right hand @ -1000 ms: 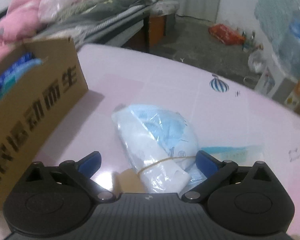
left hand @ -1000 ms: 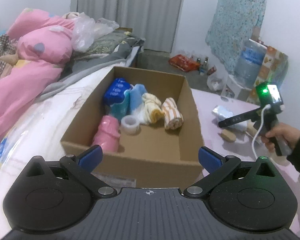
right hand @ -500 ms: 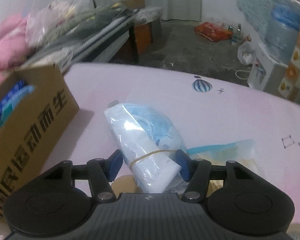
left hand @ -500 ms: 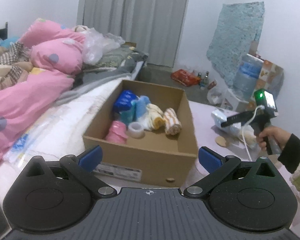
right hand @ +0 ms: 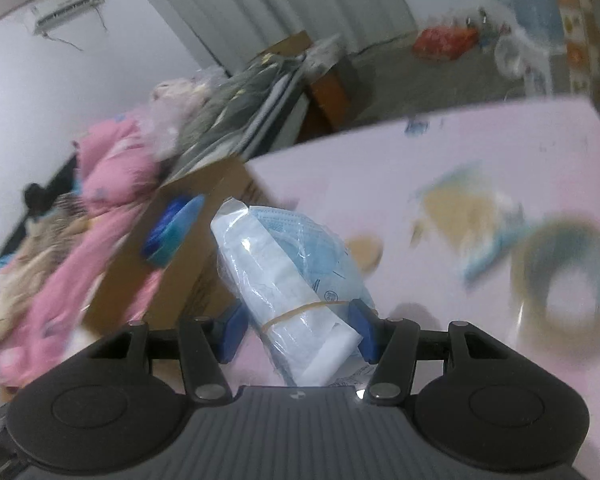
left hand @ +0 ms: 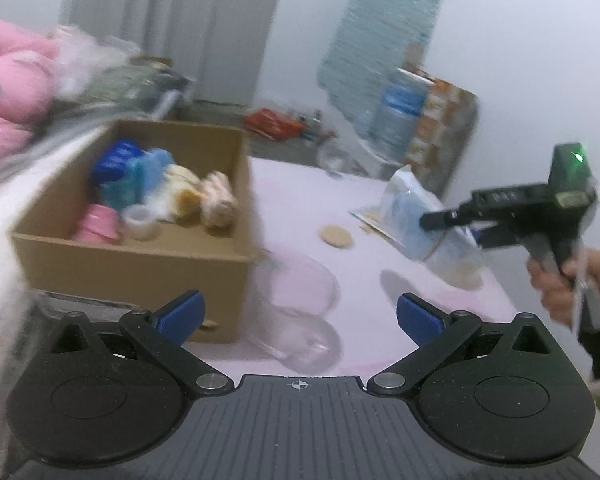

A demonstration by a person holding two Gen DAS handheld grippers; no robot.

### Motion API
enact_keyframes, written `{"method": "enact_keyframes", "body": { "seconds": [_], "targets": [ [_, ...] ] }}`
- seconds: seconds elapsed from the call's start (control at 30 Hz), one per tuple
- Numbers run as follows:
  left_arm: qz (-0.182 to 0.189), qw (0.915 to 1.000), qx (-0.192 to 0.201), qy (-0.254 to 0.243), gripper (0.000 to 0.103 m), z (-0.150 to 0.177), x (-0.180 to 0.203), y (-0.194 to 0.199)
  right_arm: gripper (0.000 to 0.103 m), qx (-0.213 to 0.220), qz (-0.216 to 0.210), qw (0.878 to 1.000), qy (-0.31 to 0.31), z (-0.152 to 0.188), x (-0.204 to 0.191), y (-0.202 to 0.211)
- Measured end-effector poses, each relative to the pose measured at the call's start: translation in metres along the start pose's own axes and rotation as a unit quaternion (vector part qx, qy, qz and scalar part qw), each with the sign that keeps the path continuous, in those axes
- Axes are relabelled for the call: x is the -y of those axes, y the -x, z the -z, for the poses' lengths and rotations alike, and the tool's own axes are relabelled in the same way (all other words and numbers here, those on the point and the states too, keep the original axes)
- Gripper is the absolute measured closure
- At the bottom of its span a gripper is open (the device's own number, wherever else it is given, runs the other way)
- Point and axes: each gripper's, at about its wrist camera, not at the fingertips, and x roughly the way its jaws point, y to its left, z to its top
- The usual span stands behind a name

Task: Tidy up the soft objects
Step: 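Pass the mask bag from the right tool into the left tool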

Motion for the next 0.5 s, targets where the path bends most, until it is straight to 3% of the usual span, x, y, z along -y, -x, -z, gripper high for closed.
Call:
{"method": "enact_keyframes", "body": {
  "seconds": [0.27, 0.4, 0.5],
  "targets": [
    [0.088, 0.9930, -0.075, -0.025, 0.001, 0.022, 0.025, -0.032, 0.048, -0.054, -0.064, 0.987, -0.136, 0.096, 0.016, -0.002],
    [0.109, 0.9872, -0.109, -0.042, 0.001, 0.031, 0.038, -0.050, 0.045, -0.056, -0.087, 0.978, -0.183, 0.113, 0.022, -0.011],
    [0.124, 0.9828, -0.133, -0.028, 0.001, 0.037, 0.040, -0.062, 0.043, -0.059, -0.105, 0.972, -0.200, 0.119, 0.021, -0.016]
  ]
}}
